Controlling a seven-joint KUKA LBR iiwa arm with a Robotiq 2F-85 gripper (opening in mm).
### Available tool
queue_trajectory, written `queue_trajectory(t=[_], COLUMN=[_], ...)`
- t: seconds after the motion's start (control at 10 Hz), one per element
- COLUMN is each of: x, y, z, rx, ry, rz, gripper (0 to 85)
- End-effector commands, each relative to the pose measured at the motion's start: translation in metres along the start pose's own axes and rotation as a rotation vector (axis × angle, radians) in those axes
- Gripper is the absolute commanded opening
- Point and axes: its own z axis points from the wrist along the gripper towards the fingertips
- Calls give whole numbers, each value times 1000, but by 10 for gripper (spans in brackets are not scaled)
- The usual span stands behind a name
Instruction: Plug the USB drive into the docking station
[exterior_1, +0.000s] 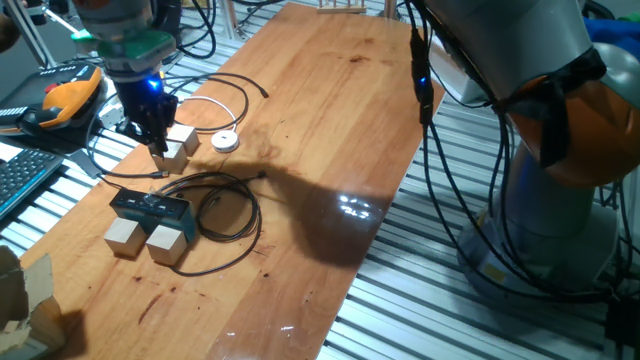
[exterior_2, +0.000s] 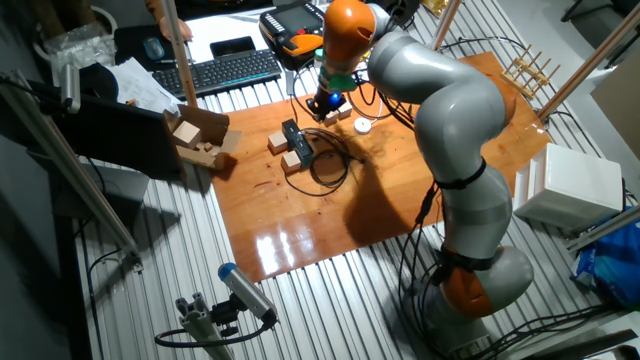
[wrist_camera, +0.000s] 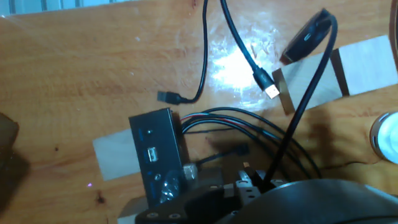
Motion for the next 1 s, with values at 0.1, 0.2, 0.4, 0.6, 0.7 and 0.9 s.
queue_trajectory(t=[0.1,0.2,0.4,0.6,0.7,0.9], x=[-1,-1,-1,-1,-1,-1], y=[-1,-1,-1,-1,-1,-1], z=[1,1,1,1,1,1], rx=[24,38,100,56,75,100], ry=[12,21,49,51,58,82], rz=[-39,-55,-160,-227,-248,-249], gripper=[0,0,0,0,0,0])
